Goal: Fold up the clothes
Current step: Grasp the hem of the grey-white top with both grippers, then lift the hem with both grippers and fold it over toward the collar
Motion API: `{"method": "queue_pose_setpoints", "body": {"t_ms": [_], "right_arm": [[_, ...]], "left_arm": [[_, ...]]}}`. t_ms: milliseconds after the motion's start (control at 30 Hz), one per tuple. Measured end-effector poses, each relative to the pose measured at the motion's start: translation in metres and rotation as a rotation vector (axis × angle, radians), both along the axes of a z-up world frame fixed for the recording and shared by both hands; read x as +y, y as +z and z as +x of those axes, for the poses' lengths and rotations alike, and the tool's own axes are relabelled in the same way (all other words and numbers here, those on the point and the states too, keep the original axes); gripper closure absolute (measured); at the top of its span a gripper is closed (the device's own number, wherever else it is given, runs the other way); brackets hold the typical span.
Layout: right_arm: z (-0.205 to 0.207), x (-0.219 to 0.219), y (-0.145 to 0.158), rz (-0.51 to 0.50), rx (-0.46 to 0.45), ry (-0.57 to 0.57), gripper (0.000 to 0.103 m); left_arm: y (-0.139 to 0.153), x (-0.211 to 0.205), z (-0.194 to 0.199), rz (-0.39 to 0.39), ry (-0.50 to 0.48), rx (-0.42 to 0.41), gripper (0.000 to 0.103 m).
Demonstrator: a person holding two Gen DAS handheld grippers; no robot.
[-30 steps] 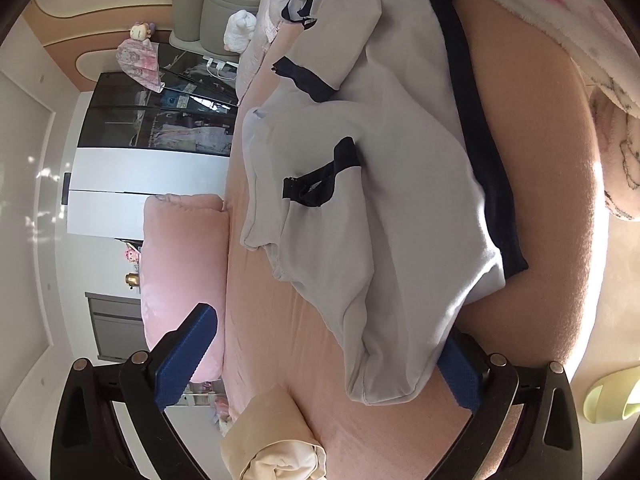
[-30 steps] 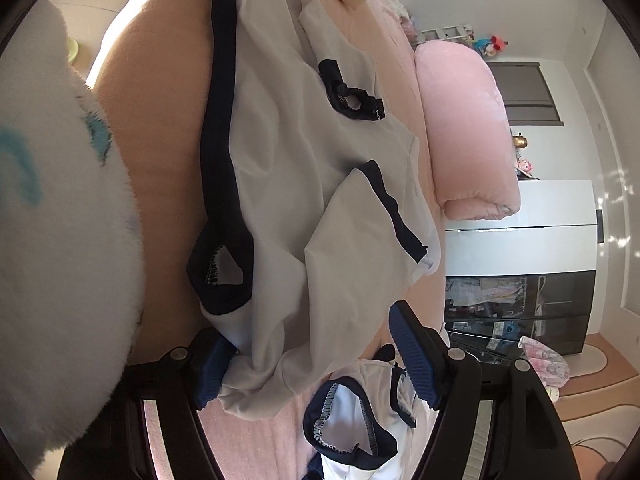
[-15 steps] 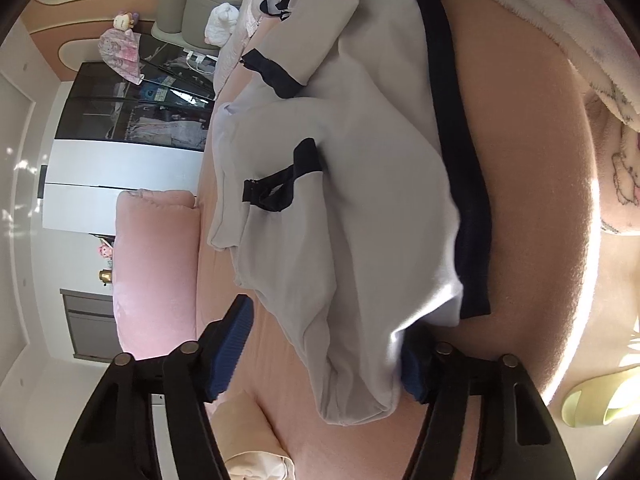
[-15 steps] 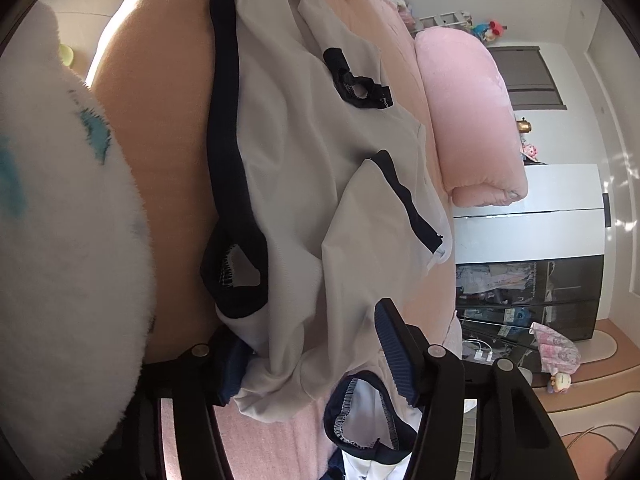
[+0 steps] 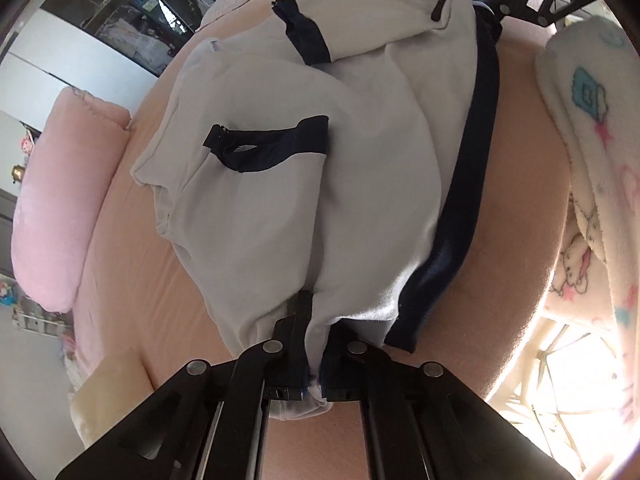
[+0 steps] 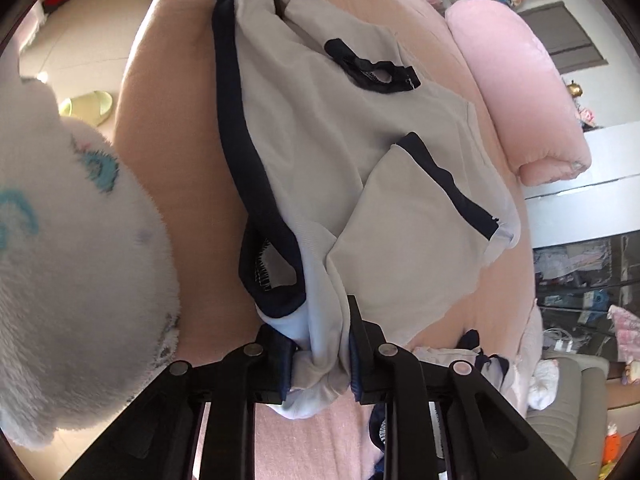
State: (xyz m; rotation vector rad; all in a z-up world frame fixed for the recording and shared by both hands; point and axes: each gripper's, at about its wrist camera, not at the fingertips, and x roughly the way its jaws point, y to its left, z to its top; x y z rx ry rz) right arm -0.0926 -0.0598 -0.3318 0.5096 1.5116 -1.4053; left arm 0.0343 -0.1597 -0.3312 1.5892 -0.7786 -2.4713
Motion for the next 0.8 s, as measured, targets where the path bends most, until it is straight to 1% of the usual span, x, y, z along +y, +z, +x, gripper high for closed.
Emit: {"method": "queue_pose_setpoints", "body": {"t_ms": [67, 167, 200, 267, 333, 400, 467, 500, 567, 700, 800], "right_arm": [[-0.01, -0.005, 0.005, 0.003, -0.074, -0.058, 0.081], [-0.02, -0.01, 0.01, 0.002, -0.146, -0.143, 0.082], [-0.024, -0.012, 0.013, -0.002, -0.175, -0.174, 0.084], [-0.032, -0.013, 0.021, -0.014, -0.242, -0.231, 0.085], [-0.04, -0.013, 0.028, -0.025, -0.307, -0.278, 0.085], [-0.046, -0.013, 0.035, -0.036, -0.352, -0.308, 0.085], [-0.049, -0.012, 0.044, -0.048, -0.381, -0.319, 0.085], [-0.051, -0.011, 0.049, -0.057, -0.395, -0.325, 0.085], [-0.056, -0.01, 0.059, -0.076, -0.421, -0.341, 0.085], [-0.076, -0.012, 0.08, -0.133, -0.5, -0.414, 0.086], [-0.087, -0.013, 0.094, -0.2, -0.549, -0.464, 0.086]], "left_arm": [[0.005, -0.008, -0.002, 0.086, 0.055, 0.0, 0.103], [0.013, -0.019, -0.006, 0.215, 0.137, 0.0, 0.103], [0.015, -0.025, -0.007, 0.267, 0.171, 0.001, 0.103], [0.02, -0.039, -0.01, 0.389, 0.249, -0.001, 0.103], [0.023, -0.052, -0.012, 0.494, 0.316, -0.019, 0.102], [0.028, -0.064, -0.014, 0.596, 0.376, -0.03, 0.102], [0.037, -0.074, -0.013, 0.687, 0.41, -0.019, 0.102], [0.041, -0.079, -0.014, 0.717, 0.421, -0.013, 0.102], [0.051, -0.09, -0.02, 0.737, 0.431, -0.002, 0.102], [0.069, -0.112, -0.033, 0.777, 0.451, 0.022, 0.102], [0.073, -0.124, -0.043, 0.788, 0.471, 0.026, 0.102]]}}
